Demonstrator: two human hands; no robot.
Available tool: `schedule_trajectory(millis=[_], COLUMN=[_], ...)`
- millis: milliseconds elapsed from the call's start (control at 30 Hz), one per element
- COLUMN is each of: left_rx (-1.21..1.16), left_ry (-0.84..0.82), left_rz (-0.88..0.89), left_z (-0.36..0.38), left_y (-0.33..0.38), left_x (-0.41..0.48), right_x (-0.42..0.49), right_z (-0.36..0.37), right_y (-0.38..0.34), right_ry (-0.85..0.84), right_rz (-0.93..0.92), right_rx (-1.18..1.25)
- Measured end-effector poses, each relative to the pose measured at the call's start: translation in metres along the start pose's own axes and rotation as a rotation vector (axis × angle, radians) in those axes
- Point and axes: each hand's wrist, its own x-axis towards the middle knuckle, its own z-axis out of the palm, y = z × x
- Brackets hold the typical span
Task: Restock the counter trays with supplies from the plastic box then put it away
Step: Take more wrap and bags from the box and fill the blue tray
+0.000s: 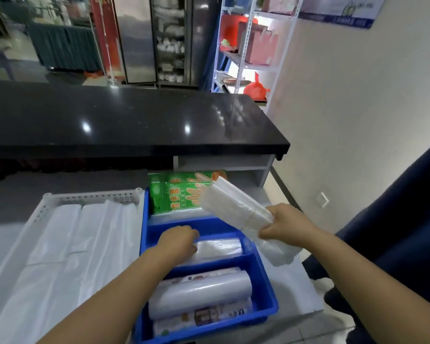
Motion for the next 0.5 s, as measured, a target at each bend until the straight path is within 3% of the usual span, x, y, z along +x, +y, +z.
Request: schedule_trajectory(millis=[300, 500], left_rx=[0.004, -0.088], left_ry=[-0.059, -0.053], left_rz=[-0.011, 0.024], left_z=[0.016, 0.014], left_y=[-0.009, -0.011], left_x=[0.018, 0.015], right_x=[0.03, 0.05], right_z=[0.013, 0.021], right_y=[-0.009, -0.032], right_ry=[0.111, 0.147], right_rz=[0.043, -0.05], right_rx=[-0.086, -0.284])
